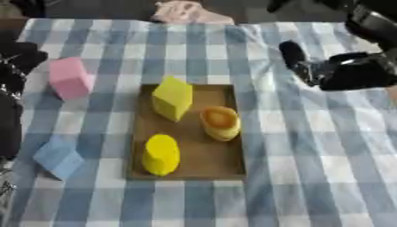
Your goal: Pick up objects on the table and place them in the box.
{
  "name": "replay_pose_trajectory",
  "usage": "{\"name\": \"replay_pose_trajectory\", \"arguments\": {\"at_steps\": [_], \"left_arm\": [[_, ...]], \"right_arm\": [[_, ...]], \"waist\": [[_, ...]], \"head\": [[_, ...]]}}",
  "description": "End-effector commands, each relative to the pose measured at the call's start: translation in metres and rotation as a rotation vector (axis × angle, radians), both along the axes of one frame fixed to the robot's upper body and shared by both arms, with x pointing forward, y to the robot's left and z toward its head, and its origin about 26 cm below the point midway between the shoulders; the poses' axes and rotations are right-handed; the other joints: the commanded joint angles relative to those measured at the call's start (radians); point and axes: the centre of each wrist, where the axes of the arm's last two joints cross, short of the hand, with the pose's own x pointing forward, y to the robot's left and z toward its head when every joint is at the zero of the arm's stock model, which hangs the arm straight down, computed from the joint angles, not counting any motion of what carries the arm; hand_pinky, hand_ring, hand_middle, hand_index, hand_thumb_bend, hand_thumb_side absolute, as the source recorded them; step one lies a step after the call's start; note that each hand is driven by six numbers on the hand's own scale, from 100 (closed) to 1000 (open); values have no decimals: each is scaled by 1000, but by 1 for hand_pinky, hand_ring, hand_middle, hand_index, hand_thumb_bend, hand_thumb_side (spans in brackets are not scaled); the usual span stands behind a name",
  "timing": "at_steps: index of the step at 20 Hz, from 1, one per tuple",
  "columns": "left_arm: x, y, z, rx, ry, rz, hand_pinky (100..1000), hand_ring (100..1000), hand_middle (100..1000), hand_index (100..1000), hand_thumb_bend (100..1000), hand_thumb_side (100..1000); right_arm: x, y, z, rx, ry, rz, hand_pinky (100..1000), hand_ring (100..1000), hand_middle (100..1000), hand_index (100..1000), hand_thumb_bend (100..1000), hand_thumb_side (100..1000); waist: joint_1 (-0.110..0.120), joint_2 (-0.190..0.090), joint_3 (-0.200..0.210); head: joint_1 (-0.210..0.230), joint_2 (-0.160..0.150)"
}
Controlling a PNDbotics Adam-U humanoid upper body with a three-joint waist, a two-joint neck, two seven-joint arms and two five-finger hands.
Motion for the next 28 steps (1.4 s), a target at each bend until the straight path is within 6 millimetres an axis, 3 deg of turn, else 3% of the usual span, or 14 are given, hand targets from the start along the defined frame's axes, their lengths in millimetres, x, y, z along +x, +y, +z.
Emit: {"name": "replay_pose_trajectory", "arguments": {"at_steps": [1,4,7,8,11,16,18,21,24,25,26,28], "left_arm": [[-2,9,17,99,-75,30,923,747,688,848,100,671],[-3,22,32,289,-159,86,916,758,705,865,100,608],[-7,40,50,584,-255,175,909,788,744,897,100,536],[-8,45,55,689,-282,202,912,804,763,909,100,514],[-13,57,68,995,-314,243,948,866,823,943,100,566],[-18,69,72,1354,-251,221,976,899,833,945,100,632],[-20,73,68,1449,-202,205,976,906,837,946,182,671],[-22,76,66,1549,-148,210,973,911,836,933,261,596],[-22,76,65,1585,-125,213,979,913,838,935,257,517],[-22,75,65,1591,-117,209,982,915,840,939,254,452],[-22,75,65,1598,-108,204,983,917,841,941,256,466],[-21,74,66,1620,-90,195,987,922,843,941,249,330]], "right_arm": [[-10,-22,14,104,-53,-3,856,762,715,910,100,319],[-13,-43,10,203,-68,-28,857,754,706,903,100,364],[-16,-61,4,280,-91,-65,856,747,700,901,100,430],[-17,-66,2,305,-99,-75,857,747,698,902,100,407],[-20,-79,-4,357,-116,-116,857,745,695,896,100,406],[-22,-87,-12,383,-123,-161,858,741,693,895,100,420],[-22,-88,-14,383,-122,-169,858,741,692,894,100,428],[-21,-89,-16,387,-114,-183,860,738,691,892,100,441],[-21,-89,-19,391,-104,-194,861,736,690,889,100,440],[-21,-89,-20,392,-101,-197,860,735,690,887,100,426],[-21,-89,-21,393,-97,-201,861,735,690,887,100,439],[-21,-90,-22,394,-91,-207,861,734,688,883,100,437]], "waist": [[5,-22,-4],[12,-21,-12],[19,-21,-21],[21,-21,-24],[26,-24,-31],[31,-26,-38],[33,-25,-37],[36,-25,-35],[37,-26,-35],[37,-26,-35],[37,-27,-36],[36,-27,-37]], "head": [[6,-3],[8,1],[7,9],[7,12],[9,21],[13,27],[13,27],[14,25],[21,23],[24,22],[25,22],[26,21]]}}
